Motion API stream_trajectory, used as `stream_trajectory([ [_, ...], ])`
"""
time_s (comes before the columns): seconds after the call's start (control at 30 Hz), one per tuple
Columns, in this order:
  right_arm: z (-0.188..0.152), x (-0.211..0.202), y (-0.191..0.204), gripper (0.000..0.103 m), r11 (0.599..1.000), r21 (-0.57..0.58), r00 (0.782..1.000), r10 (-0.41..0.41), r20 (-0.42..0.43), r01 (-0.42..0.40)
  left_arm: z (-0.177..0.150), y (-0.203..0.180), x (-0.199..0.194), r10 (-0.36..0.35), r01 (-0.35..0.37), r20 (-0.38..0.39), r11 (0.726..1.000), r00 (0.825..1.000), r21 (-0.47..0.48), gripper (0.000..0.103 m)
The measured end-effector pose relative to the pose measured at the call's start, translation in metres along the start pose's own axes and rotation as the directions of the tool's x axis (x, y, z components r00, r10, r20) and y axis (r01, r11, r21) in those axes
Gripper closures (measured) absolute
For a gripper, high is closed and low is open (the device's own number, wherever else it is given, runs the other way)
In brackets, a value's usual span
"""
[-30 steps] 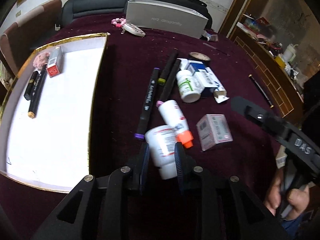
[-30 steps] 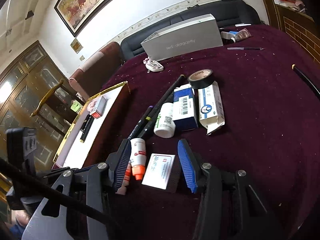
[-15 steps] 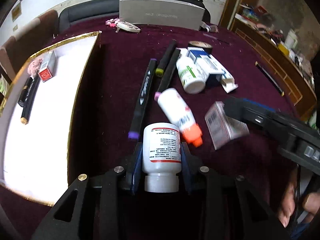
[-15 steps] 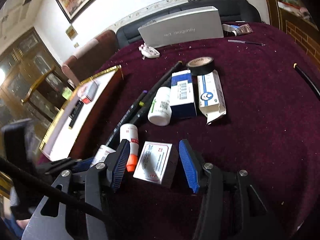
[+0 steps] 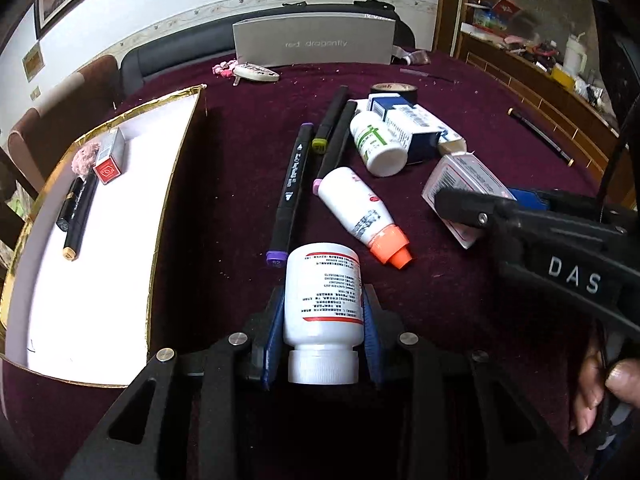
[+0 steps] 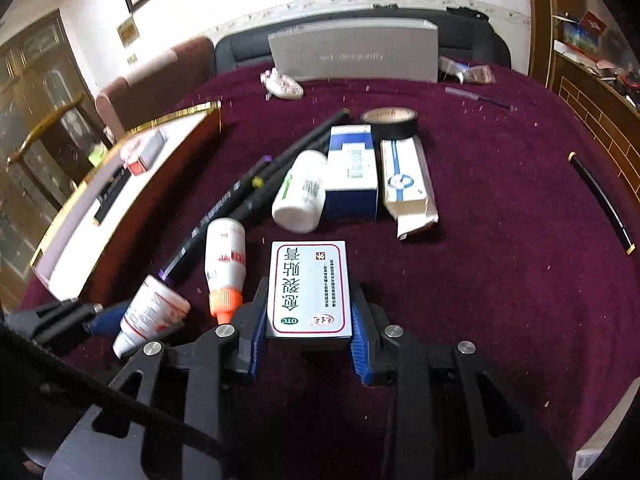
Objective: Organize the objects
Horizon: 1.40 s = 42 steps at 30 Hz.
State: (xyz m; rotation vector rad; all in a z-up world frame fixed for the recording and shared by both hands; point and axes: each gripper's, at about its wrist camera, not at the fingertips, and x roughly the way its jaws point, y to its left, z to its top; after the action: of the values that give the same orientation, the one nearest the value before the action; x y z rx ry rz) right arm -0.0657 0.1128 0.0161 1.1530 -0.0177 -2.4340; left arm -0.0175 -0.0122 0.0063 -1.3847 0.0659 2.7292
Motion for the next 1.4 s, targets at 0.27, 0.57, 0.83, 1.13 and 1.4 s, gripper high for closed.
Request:
stream_trajectory([
  [0.27, 0.004, -0.004, -0.007, 0.072, 0.998, 0.049, 0.999, 0.036, 0.027, -0.037, 0.001, -0.007, -0.014, 0.038, -0.041, 0.072, 0.998, 0.997, 0.038, 0.073],
  [0.57, 0.004, -0.008, -0.002, 0.072, 0.999, 0.032, 0.997, 0.037, 0.060, -0.039, 0.003, -0.010, -0.037, 0.090, -0.098, 0.157, 0.994, 0.984, 0.049, 0.073],
  [0.83, 0.003, -0.016, 0.009, 0.072, 0.999, 0.009, 0.996, 0.041, 0.084, -0.041, 0.002, -0.006, -0.049, 0.099, -0.109, 0.183, 0.993, 0.978, 0.044, 0.073],
  [1.13, 0.001, -0.021, 0.022, 0.072, 0.999, -0.003, 0.995, 0.048, 0.083, -0.048, 0.000, 0.001, -0.058, 0.108, -0.117, 0.201, 0.993, 0.974, 0.033, 0.073],
  [1.4, 0.003, -0.023, 0.040, 0.072, 0.998, -0.026, 0.995, 0.061, 0.077, -0.060, -0.002, 0.012, -0.066, 0.111, -0.117, 0.224, 0.993, 0.968, 0.010, 0.073],
])
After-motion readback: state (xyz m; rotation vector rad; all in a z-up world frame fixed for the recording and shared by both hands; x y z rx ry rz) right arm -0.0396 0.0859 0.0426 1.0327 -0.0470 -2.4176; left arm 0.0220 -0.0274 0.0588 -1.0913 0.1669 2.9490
